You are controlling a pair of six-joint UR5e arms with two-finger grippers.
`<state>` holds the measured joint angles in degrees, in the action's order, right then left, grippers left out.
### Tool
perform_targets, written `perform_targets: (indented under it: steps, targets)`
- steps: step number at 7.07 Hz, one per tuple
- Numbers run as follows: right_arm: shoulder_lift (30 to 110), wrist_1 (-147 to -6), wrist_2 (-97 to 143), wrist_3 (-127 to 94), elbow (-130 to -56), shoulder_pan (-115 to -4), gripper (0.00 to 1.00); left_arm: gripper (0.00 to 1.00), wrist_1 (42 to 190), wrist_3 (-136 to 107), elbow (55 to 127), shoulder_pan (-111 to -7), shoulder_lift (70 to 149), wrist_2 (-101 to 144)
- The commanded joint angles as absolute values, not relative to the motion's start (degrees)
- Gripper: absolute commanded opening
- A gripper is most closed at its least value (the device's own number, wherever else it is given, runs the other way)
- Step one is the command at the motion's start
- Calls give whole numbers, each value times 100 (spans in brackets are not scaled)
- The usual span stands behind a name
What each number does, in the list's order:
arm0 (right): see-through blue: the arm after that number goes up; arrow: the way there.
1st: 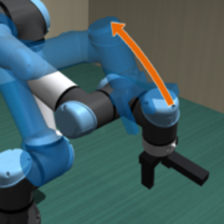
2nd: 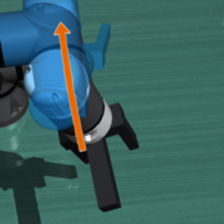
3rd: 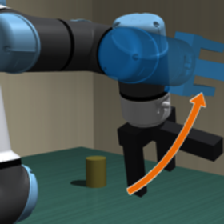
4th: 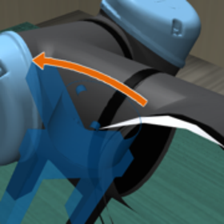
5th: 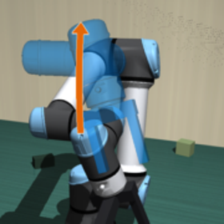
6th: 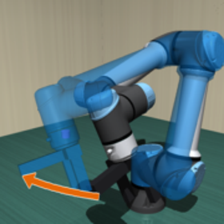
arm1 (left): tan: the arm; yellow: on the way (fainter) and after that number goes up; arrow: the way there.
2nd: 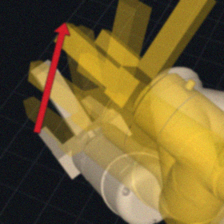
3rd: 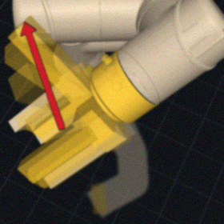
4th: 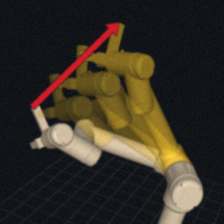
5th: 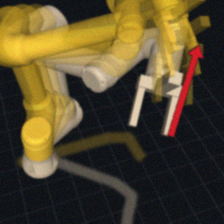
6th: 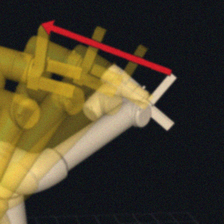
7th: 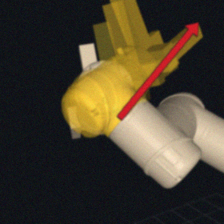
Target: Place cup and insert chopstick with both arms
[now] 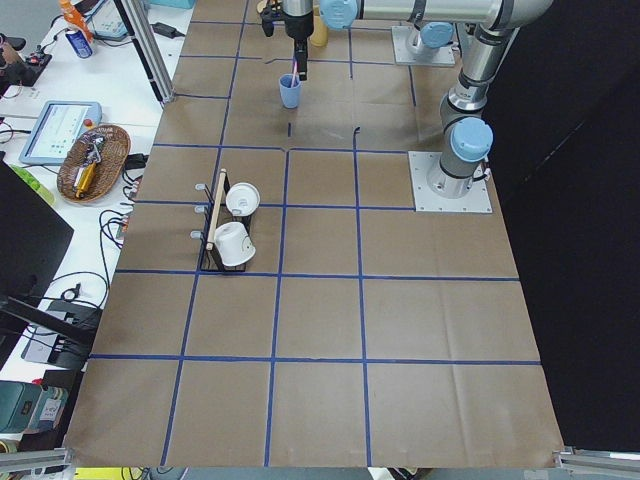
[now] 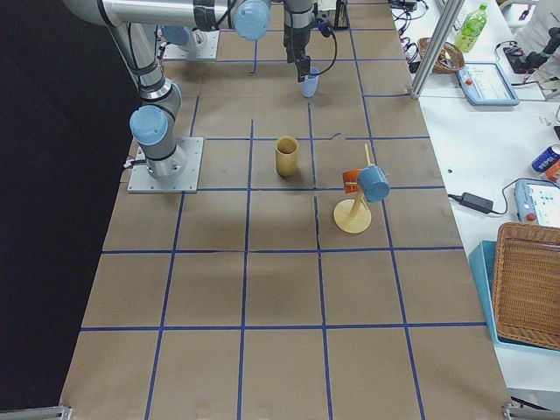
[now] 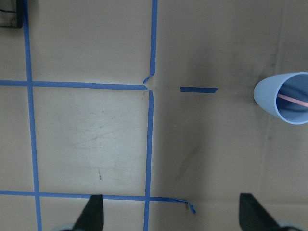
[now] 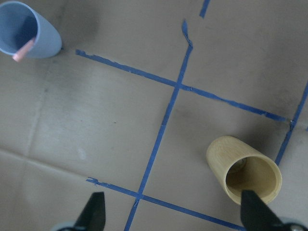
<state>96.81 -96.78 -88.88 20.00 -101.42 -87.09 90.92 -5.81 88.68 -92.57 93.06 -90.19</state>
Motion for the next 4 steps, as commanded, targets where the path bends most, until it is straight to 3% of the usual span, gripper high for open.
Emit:
perform_targets:
  steps: [1, 4]
  targets:
    - [9870, -9652, -9158, 957, -10486, -8640, 100, 100, 9166, -615, 8868, -9264, 9299, -9035]
    - [9574, -8906, -9097, 257, -9584, -8718, 100, 100, 9263, -615, 8868, -9308, 9325, -8991]
